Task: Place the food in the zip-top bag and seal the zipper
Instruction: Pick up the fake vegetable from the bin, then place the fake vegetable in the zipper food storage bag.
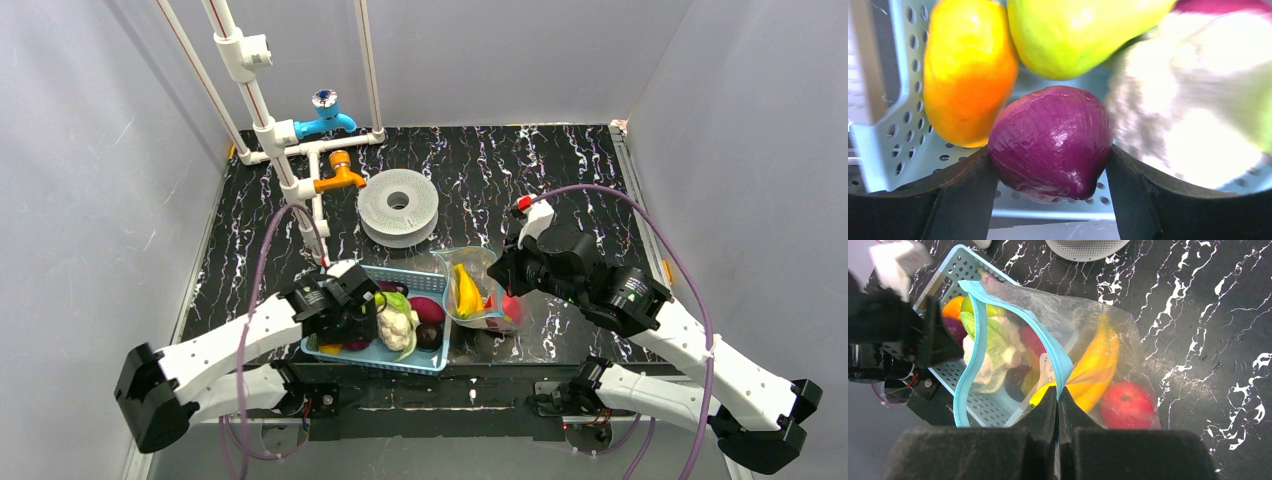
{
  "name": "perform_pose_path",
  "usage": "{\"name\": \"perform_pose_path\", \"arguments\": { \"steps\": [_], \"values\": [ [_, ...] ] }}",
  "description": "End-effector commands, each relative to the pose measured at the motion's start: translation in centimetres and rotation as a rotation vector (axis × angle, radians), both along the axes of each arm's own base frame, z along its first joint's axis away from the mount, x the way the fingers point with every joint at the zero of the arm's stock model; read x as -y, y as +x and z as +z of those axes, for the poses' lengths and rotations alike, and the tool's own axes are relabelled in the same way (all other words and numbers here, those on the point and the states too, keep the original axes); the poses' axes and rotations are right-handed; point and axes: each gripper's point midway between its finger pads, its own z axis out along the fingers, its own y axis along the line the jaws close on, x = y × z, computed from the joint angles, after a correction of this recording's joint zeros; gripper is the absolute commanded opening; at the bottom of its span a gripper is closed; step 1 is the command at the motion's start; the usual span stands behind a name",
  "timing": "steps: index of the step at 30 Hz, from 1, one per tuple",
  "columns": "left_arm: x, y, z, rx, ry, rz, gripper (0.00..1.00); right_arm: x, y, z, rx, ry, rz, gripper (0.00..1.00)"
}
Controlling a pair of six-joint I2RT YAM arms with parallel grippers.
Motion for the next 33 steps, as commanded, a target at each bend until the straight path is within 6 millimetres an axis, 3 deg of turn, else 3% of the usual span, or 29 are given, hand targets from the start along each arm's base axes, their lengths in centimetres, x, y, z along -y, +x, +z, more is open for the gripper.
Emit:
{"name": "perform_pose_path", "arguments": {
  "steps": [1,5,8,14,18,24,27,33],
  "values": [
    [-1.2,1.6,6.0,0.17,-0.044,0.027,0.4,-0.7,0.4,2.3,0.041,0.068,0.006,0.01],
    [-0.6,2.0,10.3,0.291,-0.191,0.024,0.38,-0.9,0.4,2.4,0.039,0.069,0.012,0.01],
    [1.2,2.2,13.6,0.376,-0.372,-0.008,0.39,-1.0,0.4,2.5,0.039,0.072,0.019,0.01],
    [8.2,2.9,21.2,0.574,-0.883,-0.14,0.42,-2.1,-0.2,2.2,-0.002,0.088,0.063,0.01],
    [12.8,2.6,24.9,0.572,-1.124,-0.253,0.43,-3.0,-0.7,1.7,-0.041,0.107,0.097,0.01],
    [18.9,2.0,27.6,0.449,-1.218,-0.454,0.43,-3.5,-1.1,1.6,-0.061,0.126,0.116,0.01],
    [21.1,1.5,27.9,0.452,-1.246,-0.503,0.43,-3.4,-1.2,2.0,-0.057,0.137,0.113,0.01],
    [22.4,1.9,23.3,0.389,-1.098,-0.453,0.44,-2.9,-1.7,4.6,-0.022,0.2,0.116,0.01]
  ]
}}
